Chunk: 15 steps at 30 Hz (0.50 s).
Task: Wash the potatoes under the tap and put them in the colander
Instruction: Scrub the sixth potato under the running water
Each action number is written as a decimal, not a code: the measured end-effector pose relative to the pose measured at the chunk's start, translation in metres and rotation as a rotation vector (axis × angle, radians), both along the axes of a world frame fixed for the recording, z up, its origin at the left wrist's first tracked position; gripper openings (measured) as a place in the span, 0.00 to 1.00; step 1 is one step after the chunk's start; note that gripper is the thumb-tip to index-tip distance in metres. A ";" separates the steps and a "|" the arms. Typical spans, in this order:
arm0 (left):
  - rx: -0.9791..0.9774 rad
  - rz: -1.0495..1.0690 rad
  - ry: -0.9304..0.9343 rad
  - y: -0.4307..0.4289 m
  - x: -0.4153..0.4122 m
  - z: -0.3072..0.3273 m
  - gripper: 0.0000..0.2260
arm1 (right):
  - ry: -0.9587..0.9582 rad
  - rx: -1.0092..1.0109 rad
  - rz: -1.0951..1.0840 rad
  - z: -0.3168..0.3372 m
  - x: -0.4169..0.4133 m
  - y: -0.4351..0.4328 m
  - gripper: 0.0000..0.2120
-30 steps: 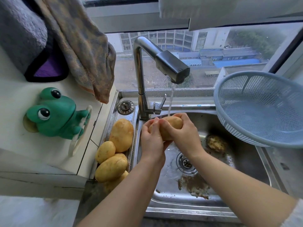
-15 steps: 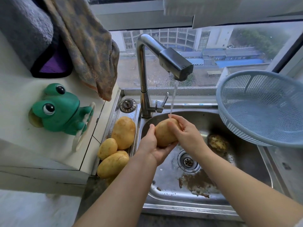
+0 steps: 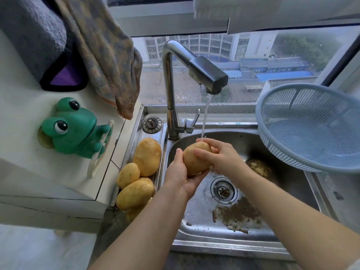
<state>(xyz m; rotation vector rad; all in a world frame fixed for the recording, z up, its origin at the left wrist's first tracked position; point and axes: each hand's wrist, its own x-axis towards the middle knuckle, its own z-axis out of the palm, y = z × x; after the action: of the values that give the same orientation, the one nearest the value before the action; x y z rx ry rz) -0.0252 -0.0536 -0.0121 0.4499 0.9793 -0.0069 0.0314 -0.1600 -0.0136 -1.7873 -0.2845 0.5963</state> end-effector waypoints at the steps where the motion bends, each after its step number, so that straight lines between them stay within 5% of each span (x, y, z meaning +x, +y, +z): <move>1: -0.004 -0.004 0.009 0.002 -0.001 0.000 0.19 | 0.108 0.039 0.053 0.002 0.003 -0.004 0.18; 3: -0.031 -0.007 0.016 0.005 -0.002 0.000 0.20 | 0.222 0.080 0.124 0.007 0.009 -0.011 0.19; 9: -0.019 0.069 -0.028 -0.006 0.005 0.000 0.19 | -0.161 -0.085 -0.060 0.006 -0.001 0.008 0.20; 15: -0.036 -0.026 -0.012 0.008 0.002 -0.001 0.24 | 0.312 0.217 0.107 0.011 0.013 -0.014 0.18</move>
<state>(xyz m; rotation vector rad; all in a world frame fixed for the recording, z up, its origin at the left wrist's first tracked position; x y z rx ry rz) -0.0234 -0.0453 -0.0131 0.4294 0.9600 -0.0450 0.0448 -0.1745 -0.0026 -1.4527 -0.2213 0.8759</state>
